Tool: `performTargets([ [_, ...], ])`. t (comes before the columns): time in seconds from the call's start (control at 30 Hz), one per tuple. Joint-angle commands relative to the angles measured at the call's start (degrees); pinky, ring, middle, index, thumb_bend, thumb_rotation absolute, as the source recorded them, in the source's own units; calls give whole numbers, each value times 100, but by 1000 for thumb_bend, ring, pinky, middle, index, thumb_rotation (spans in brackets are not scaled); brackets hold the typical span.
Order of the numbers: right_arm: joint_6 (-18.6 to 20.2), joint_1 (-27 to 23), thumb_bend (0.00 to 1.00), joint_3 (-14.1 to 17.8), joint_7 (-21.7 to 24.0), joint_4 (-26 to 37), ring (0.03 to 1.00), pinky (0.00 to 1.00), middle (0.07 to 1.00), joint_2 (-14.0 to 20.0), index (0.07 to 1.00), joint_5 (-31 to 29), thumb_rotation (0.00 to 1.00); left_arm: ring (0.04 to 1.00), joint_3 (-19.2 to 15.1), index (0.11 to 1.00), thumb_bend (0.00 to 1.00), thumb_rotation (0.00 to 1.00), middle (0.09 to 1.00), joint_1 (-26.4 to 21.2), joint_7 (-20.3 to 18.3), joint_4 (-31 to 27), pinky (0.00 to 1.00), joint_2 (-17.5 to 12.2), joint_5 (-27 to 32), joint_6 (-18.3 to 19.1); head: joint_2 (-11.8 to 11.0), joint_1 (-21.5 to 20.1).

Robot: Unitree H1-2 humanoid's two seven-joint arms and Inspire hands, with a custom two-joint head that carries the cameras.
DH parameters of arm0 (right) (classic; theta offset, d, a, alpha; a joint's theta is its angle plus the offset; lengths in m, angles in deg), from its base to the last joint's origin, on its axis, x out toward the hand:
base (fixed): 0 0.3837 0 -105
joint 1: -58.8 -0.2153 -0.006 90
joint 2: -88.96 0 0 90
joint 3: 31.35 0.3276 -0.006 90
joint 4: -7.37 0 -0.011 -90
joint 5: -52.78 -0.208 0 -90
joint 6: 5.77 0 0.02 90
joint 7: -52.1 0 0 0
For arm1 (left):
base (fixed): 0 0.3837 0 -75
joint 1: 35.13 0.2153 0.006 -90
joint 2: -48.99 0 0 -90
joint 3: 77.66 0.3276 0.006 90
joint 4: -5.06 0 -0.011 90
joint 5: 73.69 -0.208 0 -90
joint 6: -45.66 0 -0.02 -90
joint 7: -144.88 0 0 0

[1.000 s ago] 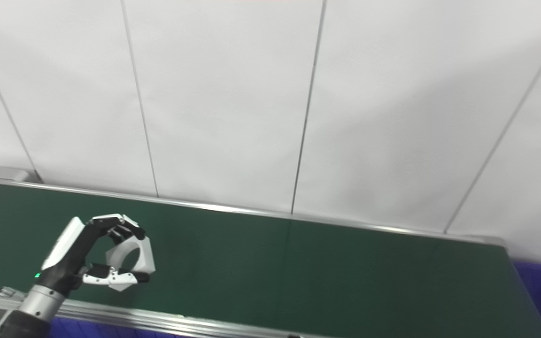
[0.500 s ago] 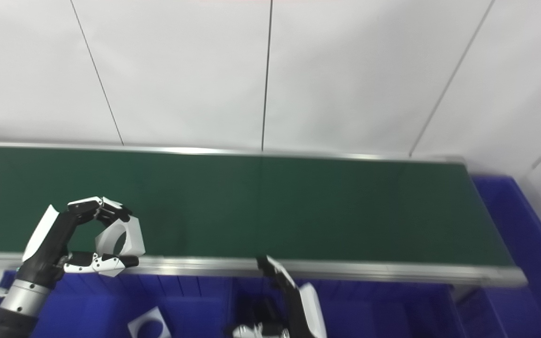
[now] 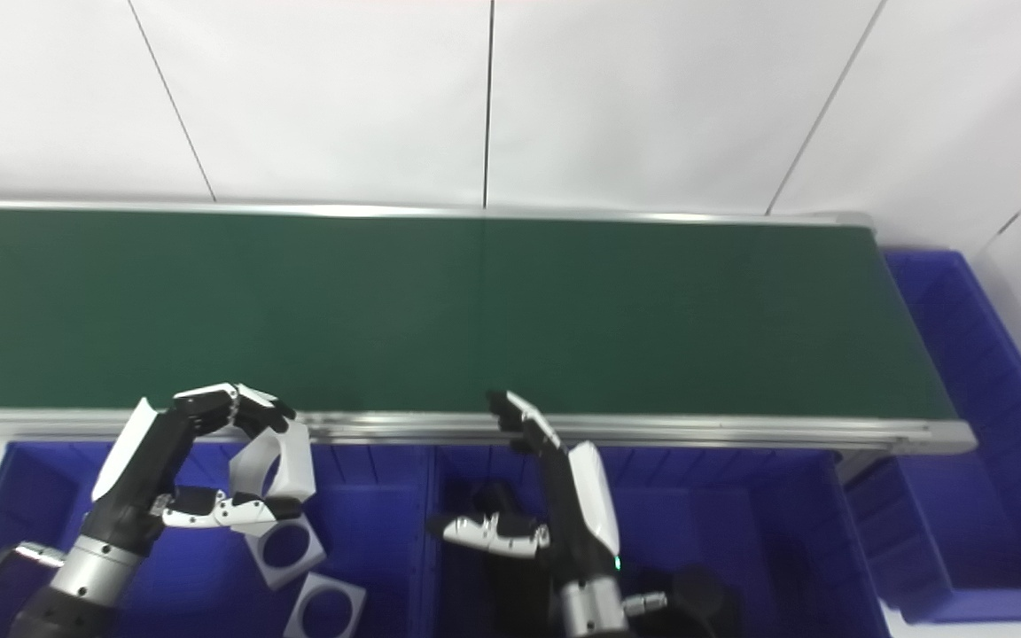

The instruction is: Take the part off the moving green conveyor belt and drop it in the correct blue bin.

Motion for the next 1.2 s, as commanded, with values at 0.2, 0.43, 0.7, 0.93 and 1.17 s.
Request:
performTargets([
  [0.2, -118, 27, 665, 100, -126, 338, 781, 702, 798, -70, 806, -180, 0, 409, 213, 510, 497, 0, 506, -27, -18, -100, 394, 43, -651, 82, 120, 158],
  [0.43, -299, 20, 654, 192, -459, 278, 735, 644, 767, -138, 782, -132, 0, 447, 408, 502, 499, 0, 486, -27, -304, -454, 279, -12, -1430, 1066, 141, 233],
  [0.7, -191, 15, 659, 133, -546, 292, 722, 637, 763, -140, 781, -56, 13, 641, 935, 499, 508, 23, 642, -240, -1000, -699, 596, -291, -2930, 2192, 138, 229],
  [0.93, 44, 55, 671, 65, -316, 419, 744, 654, 776, -102, 788, -165, 45, 864, 999, 863, 737, 165, 890, -254, -1001, -764, 770, -329, -3005, 2254, 154, 211],
  [1.17, 114, 83, 689, 49, -139, 496, 749, 661, 780, -81, 785, -233, 0, 893, 738, 936, 873, 271, 955, -178, -804, -632, 800, -250, -2118, 1913, 145, 211],
])
